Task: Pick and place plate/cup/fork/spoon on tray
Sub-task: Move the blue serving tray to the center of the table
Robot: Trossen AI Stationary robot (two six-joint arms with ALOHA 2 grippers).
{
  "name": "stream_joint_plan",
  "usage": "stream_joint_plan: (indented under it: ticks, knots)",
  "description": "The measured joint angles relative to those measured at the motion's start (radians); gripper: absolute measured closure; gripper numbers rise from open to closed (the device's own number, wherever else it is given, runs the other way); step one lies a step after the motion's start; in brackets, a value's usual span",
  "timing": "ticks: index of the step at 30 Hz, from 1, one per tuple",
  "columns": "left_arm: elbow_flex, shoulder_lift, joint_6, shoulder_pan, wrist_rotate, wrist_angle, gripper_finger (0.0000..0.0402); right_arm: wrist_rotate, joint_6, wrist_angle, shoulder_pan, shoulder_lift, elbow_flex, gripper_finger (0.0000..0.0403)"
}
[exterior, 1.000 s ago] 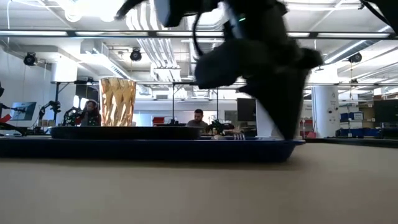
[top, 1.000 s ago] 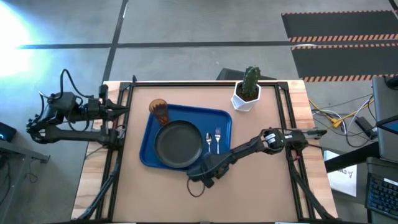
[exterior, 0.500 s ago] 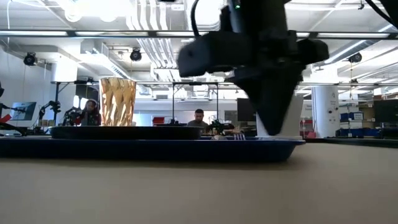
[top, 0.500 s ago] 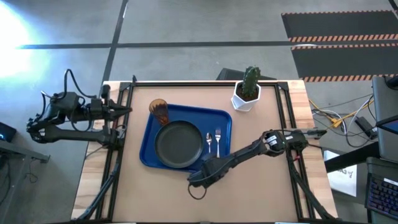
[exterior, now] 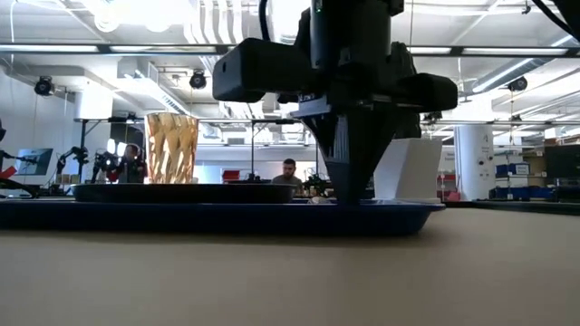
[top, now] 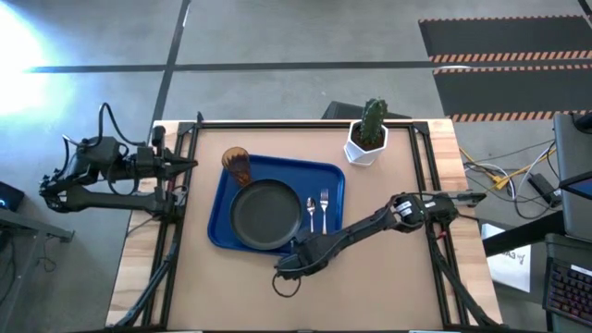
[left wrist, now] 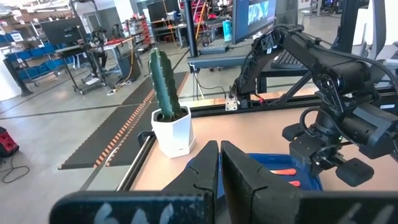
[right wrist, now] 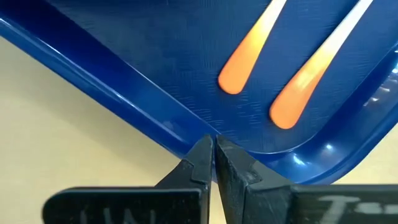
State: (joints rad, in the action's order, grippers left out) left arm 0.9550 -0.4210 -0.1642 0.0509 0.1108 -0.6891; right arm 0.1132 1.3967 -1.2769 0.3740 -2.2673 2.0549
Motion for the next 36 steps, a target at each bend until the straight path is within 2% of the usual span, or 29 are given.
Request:
stream_joint_plan:
  ticks: [9, 18, 26, 29, 31, 34, 36]
  knots:
    - [0.0, 0.0, 0.0, 0.0, 0.0, 0.0, 0.0402, 0.001, 0.01, 0.001, 0.016, 0.0, -0.031, 0.0394]
    - [0.0, 0.0, 0.0, 0.0, 0.004, 0.009, 0.0402, -0.135, 0.043, -0.044, 0.08, 0.0, -0.047, 0.0394]
    - [0.0, 0.0, -0.001, 0.0, 0.005, 0.019, 0.0402, -0.138, 0.143, -0.134, 0.126, 0.0, -0.05, 0.0394]
    - [0.0, -0.001, -0.001, 0.0, 0.005, -0.001, 0.0402, -0.091, 0.185, -0.135, 0.127, 0.0, -0.041, 0.0394]
    - [0.0, -0.001, -0.001, 0.0, 0.004, -0.045, 0.0402, -0.023, 0.204, -0.134, 0.127, 0.0, -0.009, 0.0394]
    - [0.0, -0.004, -0.001, 0.0, -0.03, -0.138, 0.0402, 0.123, 0.217, -0.131, 0.118, 0.01, 0.065, 0.0394]
    - [0.0, -0.01, -0.001, 0.0, -0.104, -0.209, 0.0402, 0.251, 0.215, -0.132, 0.113, 0.021, 0.124, 0.0394]
